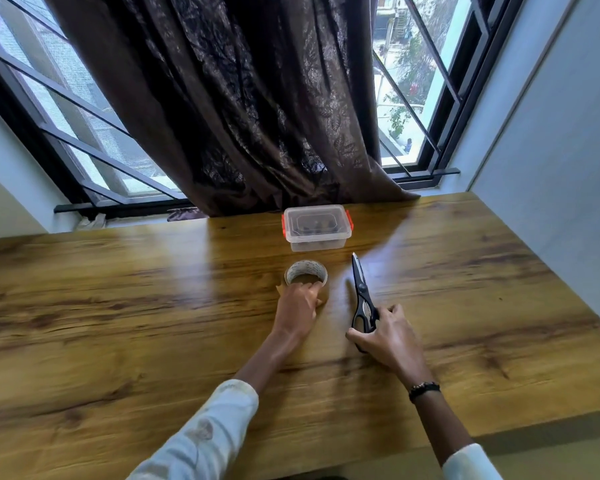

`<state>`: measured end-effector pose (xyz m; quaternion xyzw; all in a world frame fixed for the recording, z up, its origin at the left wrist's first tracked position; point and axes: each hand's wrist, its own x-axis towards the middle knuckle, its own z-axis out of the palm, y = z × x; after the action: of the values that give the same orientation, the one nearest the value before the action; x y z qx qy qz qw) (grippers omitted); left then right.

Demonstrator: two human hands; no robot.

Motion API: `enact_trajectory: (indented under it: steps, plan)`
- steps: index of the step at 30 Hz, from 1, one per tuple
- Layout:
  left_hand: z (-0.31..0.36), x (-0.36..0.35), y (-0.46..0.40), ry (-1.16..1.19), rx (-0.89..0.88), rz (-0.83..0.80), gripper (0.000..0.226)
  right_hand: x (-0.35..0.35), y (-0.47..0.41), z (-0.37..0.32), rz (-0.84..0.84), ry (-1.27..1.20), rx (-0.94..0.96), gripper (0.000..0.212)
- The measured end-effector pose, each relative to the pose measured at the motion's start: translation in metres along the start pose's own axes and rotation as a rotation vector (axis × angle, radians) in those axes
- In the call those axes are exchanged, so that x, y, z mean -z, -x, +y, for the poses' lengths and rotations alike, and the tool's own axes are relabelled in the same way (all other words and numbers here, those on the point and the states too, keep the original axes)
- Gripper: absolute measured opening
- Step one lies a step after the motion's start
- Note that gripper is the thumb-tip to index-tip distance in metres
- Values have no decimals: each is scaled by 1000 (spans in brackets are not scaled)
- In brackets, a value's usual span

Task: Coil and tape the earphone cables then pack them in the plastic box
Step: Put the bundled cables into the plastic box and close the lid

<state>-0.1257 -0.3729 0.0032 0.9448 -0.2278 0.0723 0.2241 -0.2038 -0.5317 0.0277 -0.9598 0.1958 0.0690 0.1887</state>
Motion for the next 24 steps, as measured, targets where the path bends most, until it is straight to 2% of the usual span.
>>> enact_trajectory:
  steps: [10, 24]
  plan:
    - [-5, -4, -21, 34, 0, -18, 38, -8, -38, -24, 4, 267, 31, 70]
    - [-7, -5, -25, 60, -27, -26, 32, -27, -46, -35, 31, 234, 17, 70]
